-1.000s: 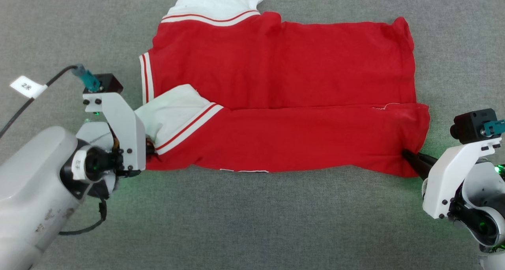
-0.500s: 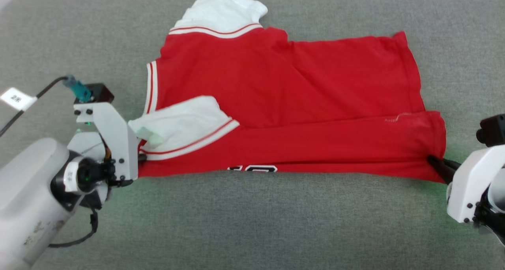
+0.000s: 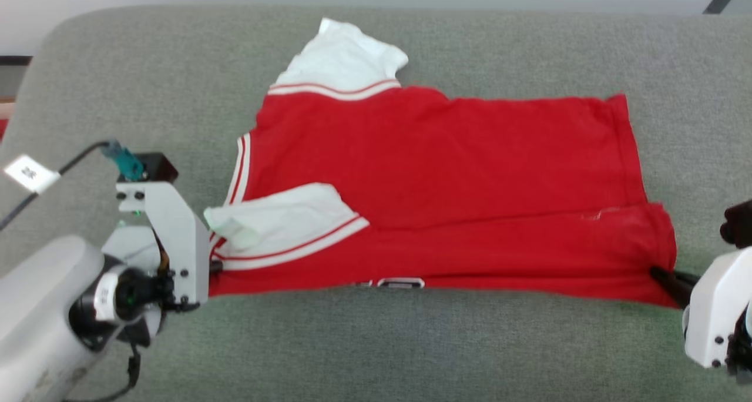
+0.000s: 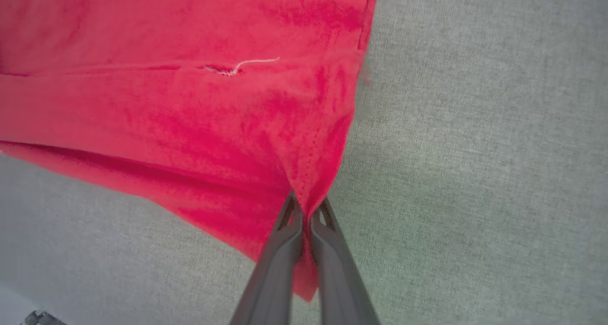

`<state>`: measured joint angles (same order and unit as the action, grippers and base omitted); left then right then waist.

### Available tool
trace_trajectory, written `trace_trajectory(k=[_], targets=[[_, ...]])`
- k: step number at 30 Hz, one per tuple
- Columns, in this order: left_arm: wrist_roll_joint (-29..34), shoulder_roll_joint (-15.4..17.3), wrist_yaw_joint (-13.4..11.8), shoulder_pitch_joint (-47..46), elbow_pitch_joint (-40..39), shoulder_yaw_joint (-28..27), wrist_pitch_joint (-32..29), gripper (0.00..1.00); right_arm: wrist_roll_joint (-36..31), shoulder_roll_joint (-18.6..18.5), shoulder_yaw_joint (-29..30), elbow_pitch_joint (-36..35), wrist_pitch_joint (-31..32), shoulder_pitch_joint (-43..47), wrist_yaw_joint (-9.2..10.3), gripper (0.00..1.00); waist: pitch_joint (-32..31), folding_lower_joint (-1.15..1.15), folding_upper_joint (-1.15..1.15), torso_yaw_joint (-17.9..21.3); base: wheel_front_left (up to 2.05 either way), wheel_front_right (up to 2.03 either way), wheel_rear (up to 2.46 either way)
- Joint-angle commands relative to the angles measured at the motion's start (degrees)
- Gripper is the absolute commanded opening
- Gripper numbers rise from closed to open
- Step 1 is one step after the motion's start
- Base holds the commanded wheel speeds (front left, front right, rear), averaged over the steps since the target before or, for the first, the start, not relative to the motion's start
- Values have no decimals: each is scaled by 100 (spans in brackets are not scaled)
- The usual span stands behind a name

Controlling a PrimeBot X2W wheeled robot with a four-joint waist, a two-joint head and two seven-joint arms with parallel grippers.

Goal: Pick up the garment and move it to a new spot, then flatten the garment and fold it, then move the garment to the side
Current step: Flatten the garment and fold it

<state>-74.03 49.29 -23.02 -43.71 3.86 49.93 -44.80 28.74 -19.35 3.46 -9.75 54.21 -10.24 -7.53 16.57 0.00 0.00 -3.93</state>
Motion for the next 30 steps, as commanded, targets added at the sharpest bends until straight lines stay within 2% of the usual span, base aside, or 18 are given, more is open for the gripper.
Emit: trace_trajectory(k=[1,7,15,22,23,24,25,26,27,29,30], targets=[[0,117,-95,135,-115,10,-2,0,86,-38,26,-107,65,135,9,0,-63,0,0,-49,0,0,0],[-41,306,-302,489,-654,74,31,0,174,-73,69,-520,390,571,9,0,-121,0,0,-115,0,0,0],[-66,504,-543,979,-1187,164,156,0,247,70,116,-946,719,1075,8,0,-137,0,0,-136,0,0,0],[-72,487,-600,1161,-1303,197,281,0,224,181,104,-1016,778,1227,8,0,-108,0,0,-150,0,0,0],[-31,483,-584,1158,-1296,203,301,0,211,184,94,-1008,773,1229,8,3,-105,0,0,-151,0,0,0],[-7,448,-536,1155,-1279,191,353,4,198,189,52,-998,754,1204,8,33,-103,0,0,-150,0,0,0],[19,443,-506,1150,-1272,195,387,26,200,186,28,-1003,727,1173,8,47,-108,0,0,-146,0,0,0],[29,437,-484,1138,-1268,189,414,37,200,185,10,-1009,685,1143,8,79,-115,0,0,-142,0,0,0],[48,428,-473,1130,-1263,182,436,43,204,198,5,-1003,652,1125,8,100,-123,0,0,-140,0,0,0],[81,439,-434,1107,-1262,171,461,64,205,208,-16,-975,621,1113,8,100,-145,0,0,-134,0,0,0],[103,458,-423,1091,-1273,162,489,71,207,197,-29,-972,621,1113,8,100,-161,0,0,-130,0,0,0]])
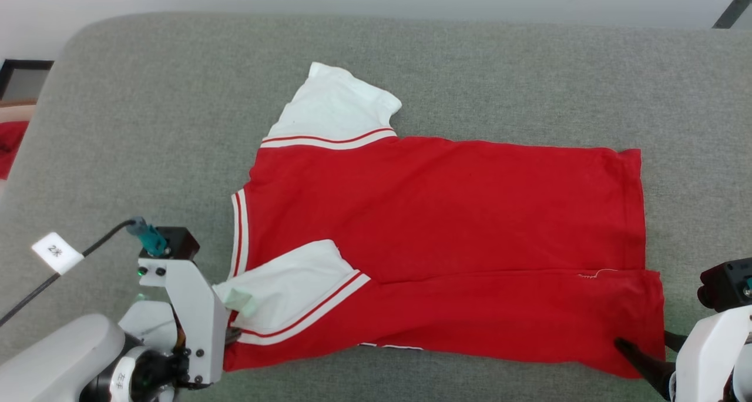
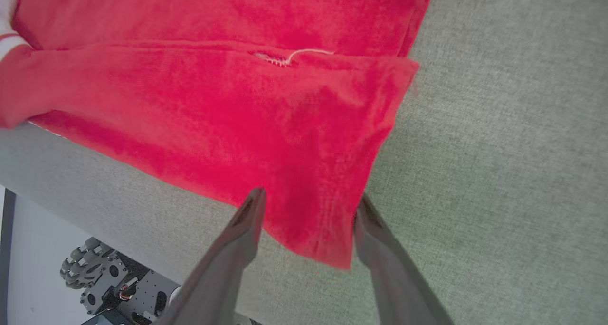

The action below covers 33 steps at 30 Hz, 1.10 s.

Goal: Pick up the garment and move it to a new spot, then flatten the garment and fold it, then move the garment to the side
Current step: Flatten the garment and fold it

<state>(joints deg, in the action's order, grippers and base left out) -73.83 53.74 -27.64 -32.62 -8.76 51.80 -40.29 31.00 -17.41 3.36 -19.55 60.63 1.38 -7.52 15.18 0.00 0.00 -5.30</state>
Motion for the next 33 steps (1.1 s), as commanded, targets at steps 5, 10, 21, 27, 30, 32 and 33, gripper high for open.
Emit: trace_trajectory(k=[5,10,21,27,30,32,33], targets=[[133,94,67,-66,-100,-89,142,98,-10,22,36,-56,-148,-89,7,100,-72,0,0,29,0,0,0],[275,221,93,-223,-269,-216,278,100,-37,71,134,-182,-424,-145,7,100,-133,0,0,63,0,0,0],[1038,39,571,-1112,167,-475,964,100,-476,403,5,-170,-2273,-725,7,100,-63,0,0,499,0,0,0],[1374,-233,1018,-1699,837,-511,1242,100,-898,413,-282,-59,-3820,-1127,6,100,146,0,0,836,0,0,0],[1461,-383,1222,-1989,1209,-527,1296,100,-1035,422,-423,43,-4511,-1251,6,100,283,0,0,1002,0,0,0],[1515,-425,1348,-2182,1458,-534,1302,100,-1116,447,-502,93,-4903,-1332,6,100,389,0,0,1118,0,0,0],[1534,-456,1399,-2275,1580,-540,1304,100,-1157,456,-534,112,-5089,-1358,6,100,445,0,0,1176,0,0,0]])
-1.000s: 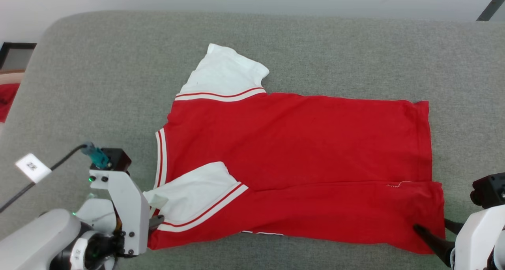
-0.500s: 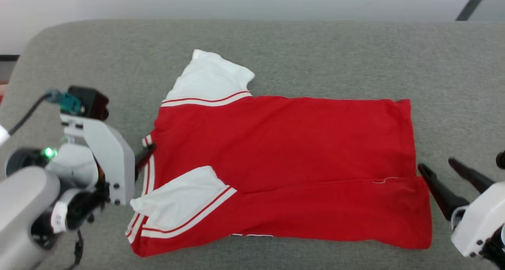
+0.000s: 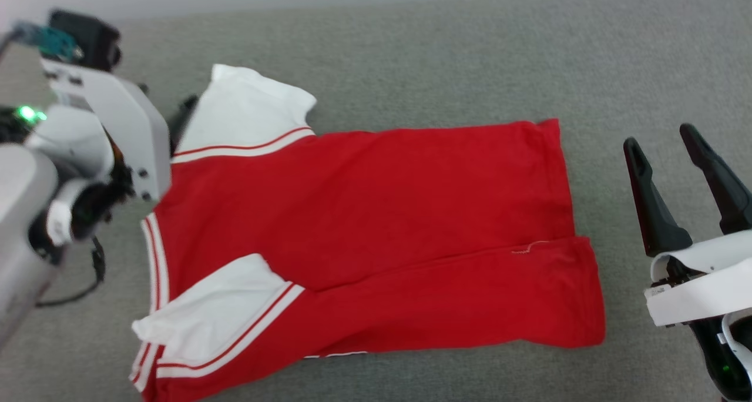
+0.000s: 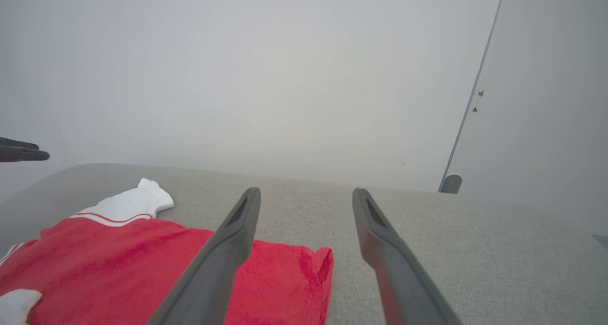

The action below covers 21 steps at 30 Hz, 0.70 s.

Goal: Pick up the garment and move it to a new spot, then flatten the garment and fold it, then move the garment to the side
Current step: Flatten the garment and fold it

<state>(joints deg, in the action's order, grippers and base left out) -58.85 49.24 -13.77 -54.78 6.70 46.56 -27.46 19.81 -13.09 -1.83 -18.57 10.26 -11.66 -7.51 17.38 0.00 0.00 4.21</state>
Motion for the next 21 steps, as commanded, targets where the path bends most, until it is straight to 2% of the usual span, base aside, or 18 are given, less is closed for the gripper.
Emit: trace_trajectory(k=[1,7,15,21], targets=[[62,-40,63,-144,158,-22,24,100,-62,42,-36,30,-222,-84,5,100,280,0,0,282,0,0,0],[166,-77,314,-632,756,12,-187,100,-191,160,-122,88,-954,-188,5,100,694,0,0,651,0,0,0],[362,2,564,-1229,1390,180,-771,100,-91,279,-170,261,-1287,-229,5,100,1184,0,0,1048,0,0,0],[390,-18,621,-1529,1828,263,-1167,100,-32,327,-214,366,-1445,-234,5,100,1398,0,0,1173,0,0,0]])
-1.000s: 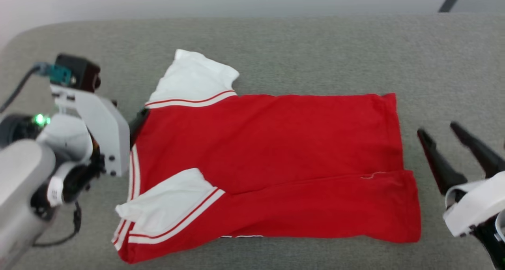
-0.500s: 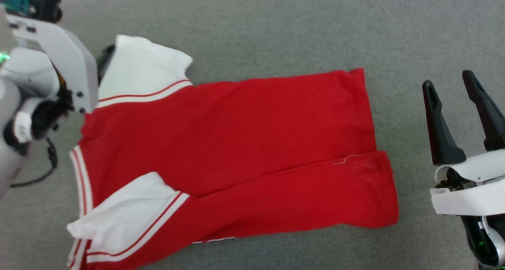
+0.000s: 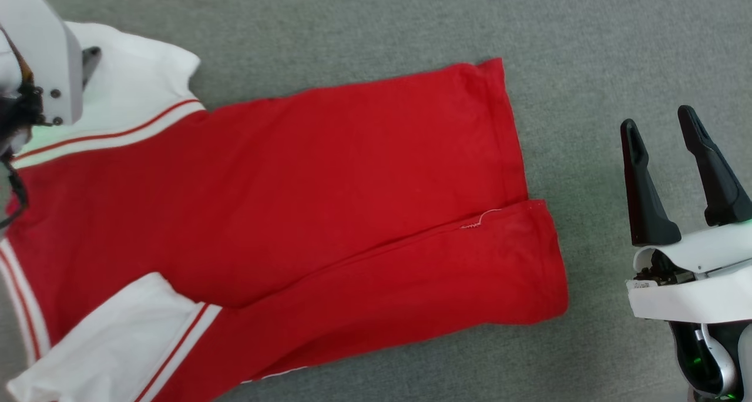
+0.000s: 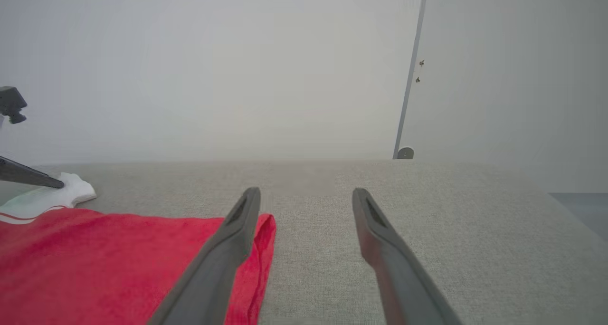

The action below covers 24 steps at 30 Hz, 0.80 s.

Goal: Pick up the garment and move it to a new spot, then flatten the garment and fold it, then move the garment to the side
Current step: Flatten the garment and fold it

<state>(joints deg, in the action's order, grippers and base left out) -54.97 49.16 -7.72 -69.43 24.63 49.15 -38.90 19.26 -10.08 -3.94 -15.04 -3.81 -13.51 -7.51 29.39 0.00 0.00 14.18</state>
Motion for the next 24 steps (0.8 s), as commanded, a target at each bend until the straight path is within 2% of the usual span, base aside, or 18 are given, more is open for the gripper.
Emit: trace_trajectory(k=[1,15,16,17,19,20,21,24], targets=[[-37,-31,-13,-99,107,3,-98,100,30,32,-4,29,-52,-52,5,100,220,0,0,181,0,0,0],[-54,-171,-193,-151,848,275,-906,100,103,3,-31,157,-54,-164,5,100,277,0,0,182,0,0,0],[-72,-184,-220,-145,894,286,-961,96,116,3,-27,164,-52,-169,5,100,275,0,0,181,0,0,0],[-106,-210,-231,-123,937,296,-1033,57,121,0,-16,170,-35,-171,5,100,274,0,0,175,0,0,0],[-151,-253,-260,-85,1024,317,-1141,40,139,4,-7,179,-18,-176,5,100,275,0,0,171,0,0,0],[-172,-283,-264,-71,1054,319,-1182,13,142,10,-7,184,-4,-180,5,100,275,0,0,173,0,0,0],[-209,-319,-276,-64,1081,316,-1206,0,149,17,-8,185,7,-184,5,100,275,0,0,174,0,0,0],[-291,-389,-301,-40,1175,331,-1348,0,173,24,-15,195,28,-185,5,100,270,0,0,178,0,0,0]])
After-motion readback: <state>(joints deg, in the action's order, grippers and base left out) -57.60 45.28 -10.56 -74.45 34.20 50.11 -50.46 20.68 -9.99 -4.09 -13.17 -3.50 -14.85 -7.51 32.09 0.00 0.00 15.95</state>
